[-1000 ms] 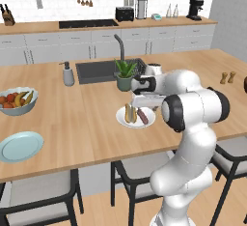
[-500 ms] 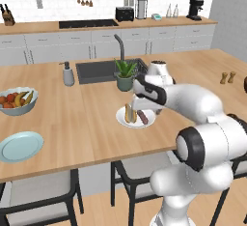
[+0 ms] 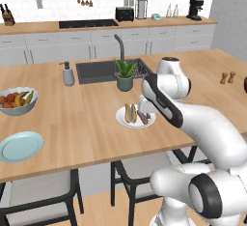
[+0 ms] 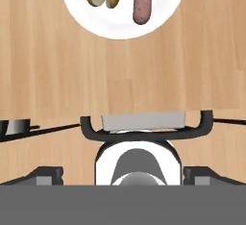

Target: Place one bun and one sausage from the bowl on each plate.

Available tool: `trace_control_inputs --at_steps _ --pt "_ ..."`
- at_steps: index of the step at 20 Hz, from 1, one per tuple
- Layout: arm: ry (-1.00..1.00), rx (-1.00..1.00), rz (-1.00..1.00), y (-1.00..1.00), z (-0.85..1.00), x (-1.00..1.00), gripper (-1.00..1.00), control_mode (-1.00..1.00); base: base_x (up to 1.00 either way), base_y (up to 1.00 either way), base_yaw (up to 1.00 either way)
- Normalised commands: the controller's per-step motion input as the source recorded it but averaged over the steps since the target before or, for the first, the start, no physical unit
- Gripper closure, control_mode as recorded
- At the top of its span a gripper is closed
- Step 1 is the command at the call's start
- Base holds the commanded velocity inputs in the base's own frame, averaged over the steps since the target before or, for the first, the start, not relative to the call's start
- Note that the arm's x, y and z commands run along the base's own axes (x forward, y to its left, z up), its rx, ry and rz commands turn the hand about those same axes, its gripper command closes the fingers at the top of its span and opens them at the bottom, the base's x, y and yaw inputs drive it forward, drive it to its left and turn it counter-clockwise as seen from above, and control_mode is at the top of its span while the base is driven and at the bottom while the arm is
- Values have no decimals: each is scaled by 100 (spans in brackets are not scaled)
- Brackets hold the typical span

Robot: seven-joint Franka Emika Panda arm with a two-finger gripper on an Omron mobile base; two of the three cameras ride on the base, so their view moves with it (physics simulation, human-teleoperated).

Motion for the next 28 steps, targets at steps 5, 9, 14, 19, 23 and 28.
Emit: trace_control_inputs --at_steps 5,9,14,19,23,28 --pt "-2 0 0 0 50 -78 -100 -100 0 0 0" --pt "-5 -2 1 0 42 -59 -100 -100 0 0 0" --pt "-1 0 2 0 21 -15 -100 100 -6 -5 0" --pt "0 0 0 0 0 0 -100 100 -83 -85 0" --pt "0 0 0 0 0 0 -100 100 -39 -100 0" --pt "0 0 0 0 0 0 -100 100 -18 -100 0"
